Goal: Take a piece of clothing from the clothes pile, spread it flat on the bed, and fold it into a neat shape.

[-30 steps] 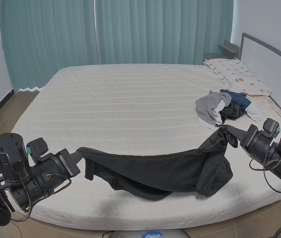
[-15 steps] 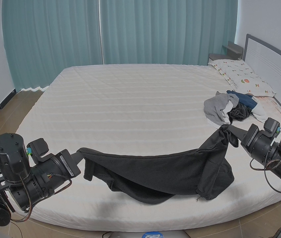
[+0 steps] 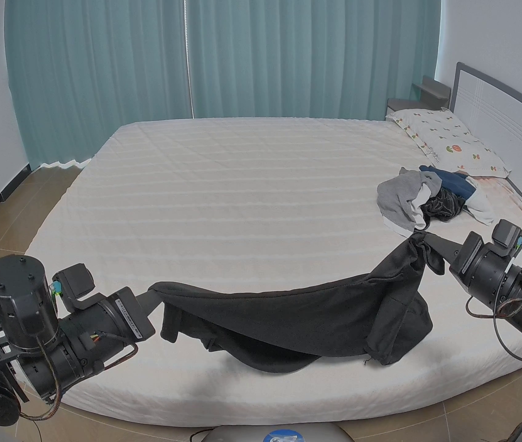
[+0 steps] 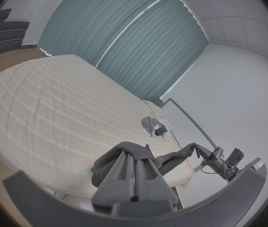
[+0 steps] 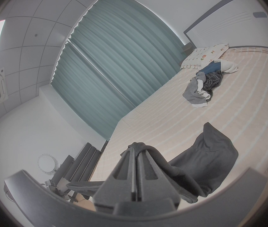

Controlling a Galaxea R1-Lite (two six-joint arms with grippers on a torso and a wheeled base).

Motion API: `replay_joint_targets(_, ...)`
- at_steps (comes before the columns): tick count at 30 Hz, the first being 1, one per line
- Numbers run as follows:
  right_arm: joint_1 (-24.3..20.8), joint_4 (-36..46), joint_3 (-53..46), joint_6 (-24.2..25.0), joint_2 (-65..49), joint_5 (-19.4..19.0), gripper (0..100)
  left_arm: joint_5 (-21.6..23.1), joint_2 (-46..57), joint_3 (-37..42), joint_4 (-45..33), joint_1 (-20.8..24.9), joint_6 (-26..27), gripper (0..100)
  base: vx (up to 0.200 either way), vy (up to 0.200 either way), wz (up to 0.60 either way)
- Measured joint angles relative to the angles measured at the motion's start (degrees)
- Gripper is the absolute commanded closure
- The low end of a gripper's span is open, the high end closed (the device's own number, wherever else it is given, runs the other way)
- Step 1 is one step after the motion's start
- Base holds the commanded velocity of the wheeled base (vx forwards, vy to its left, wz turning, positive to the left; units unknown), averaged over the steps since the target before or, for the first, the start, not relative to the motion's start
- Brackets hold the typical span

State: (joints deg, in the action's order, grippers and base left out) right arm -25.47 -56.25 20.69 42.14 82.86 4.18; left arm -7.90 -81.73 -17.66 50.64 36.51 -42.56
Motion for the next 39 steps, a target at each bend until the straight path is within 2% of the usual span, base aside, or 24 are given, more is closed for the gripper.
replay_joint_targets(9,-2.04,1.16,-2.44,-0.84,-7.06,0.09,100,-0.59,2.24,0.41,-0.04,2.44,0.22,100,-0.2,0.0,0.0)
replay_joint_targets(17,-3.36,8.44,0.61,-2.73,-16.52,0.16,100,-0.72,6.9,-2.26,-3.18,3.28,3.47,100,0.0,0.0,0.0)
replay_joint_targets(21,-1.93,13.82,7.8,-2.82,-19.33,1.51,100,-0.8,8.57,-8.35,-9.05,2.38,4.08,100,0.0,0.0,0.0)
replay_joint_targets(29,1.9,23.87,27.58,-2.65,-18.97,5.34,100,-0.72,8.5,-26.27,-23.66,-3.28,3.12,100,0.0,0.0,0.0)
replay_joint_targets(39,8.05,29.37,45.39,-2.95,-2.54,8.16,100,2.65,-1.9,-37.38,-29.1,-10.19,-2.6,100,0.0,0.0,0.0)
